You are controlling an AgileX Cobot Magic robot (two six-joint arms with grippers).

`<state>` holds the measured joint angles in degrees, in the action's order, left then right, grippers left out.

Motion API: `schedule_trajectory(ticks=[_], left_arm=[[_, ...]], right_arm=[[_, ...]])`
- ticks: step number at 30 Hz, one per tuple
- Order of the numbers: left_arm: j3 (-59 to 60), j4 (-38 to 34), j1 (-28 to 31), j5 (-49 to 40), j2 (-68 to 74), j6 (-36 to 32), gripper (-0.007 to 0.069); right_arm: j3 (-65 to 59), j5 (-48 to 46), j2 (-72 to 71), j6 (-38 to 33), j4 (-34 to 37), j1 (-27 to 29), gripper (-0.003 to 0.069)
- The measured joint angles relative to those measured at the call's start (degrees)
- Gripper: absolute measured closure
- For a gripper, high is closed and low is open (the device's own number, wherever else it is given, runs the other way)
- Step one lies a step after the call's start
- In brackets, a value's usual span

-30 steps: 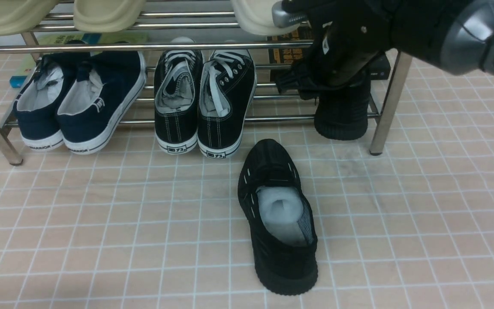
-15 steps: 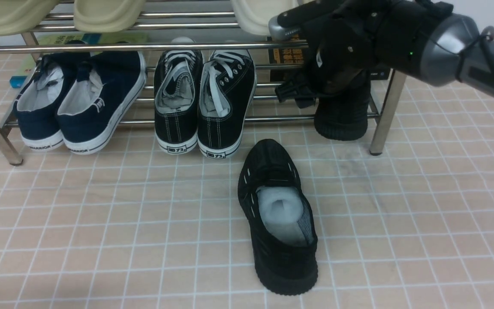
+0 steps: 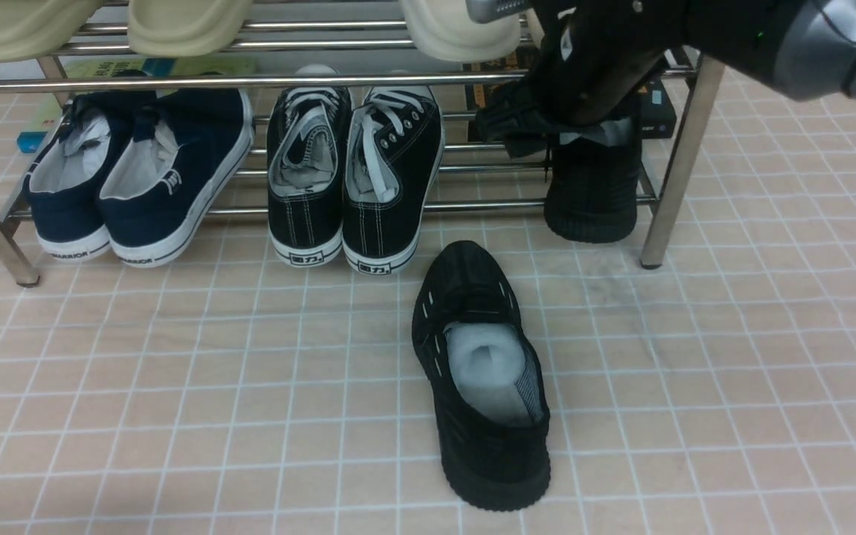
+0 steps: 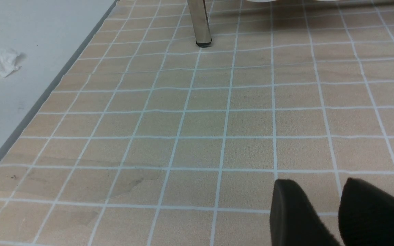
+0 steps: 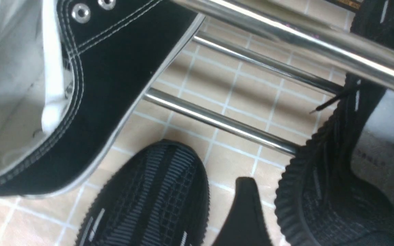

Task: Take the shoes off the shelf from the light coffee tablecloth by hand.

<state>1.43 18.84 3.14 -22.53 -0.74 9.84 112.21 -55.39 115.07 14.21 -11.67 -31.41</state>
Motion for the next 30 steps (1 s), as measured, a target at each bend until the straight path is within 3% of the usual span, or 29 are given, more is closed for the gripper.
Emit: schedule_trajectory(ticks=[21,25,28,29,30], left_arm=[[0.0,0.0,0.0,0.0,0.0,0.0,0.0385],[0.0,0.0,0.0,0.0,0.0,0.0,0.0385],[0.0,0.0,0.0,0.0,0.0,0.0,0.0385],[0.0,0.0,0.0,0.0,0.0,0.0,0.0385],[0.0,0.0,0.0,0.0,0.0,0.0,0.0385]], right_arm=[[0.04,0.78,8.58,-0.94,-9.34,0.0,0.0103],[0.11,0.46,8.86,-1.64,-9.73,0.0,0.0212],[0.17,-1.34,8.86,-2.28,-9.91,0.0,0.0407],[0.17,-1.53,8.86,-2.35,-9.81,0.0,0.0442],[0.31,-2.5,8.77,-2.76,-8.92,0.0,0.0545]])
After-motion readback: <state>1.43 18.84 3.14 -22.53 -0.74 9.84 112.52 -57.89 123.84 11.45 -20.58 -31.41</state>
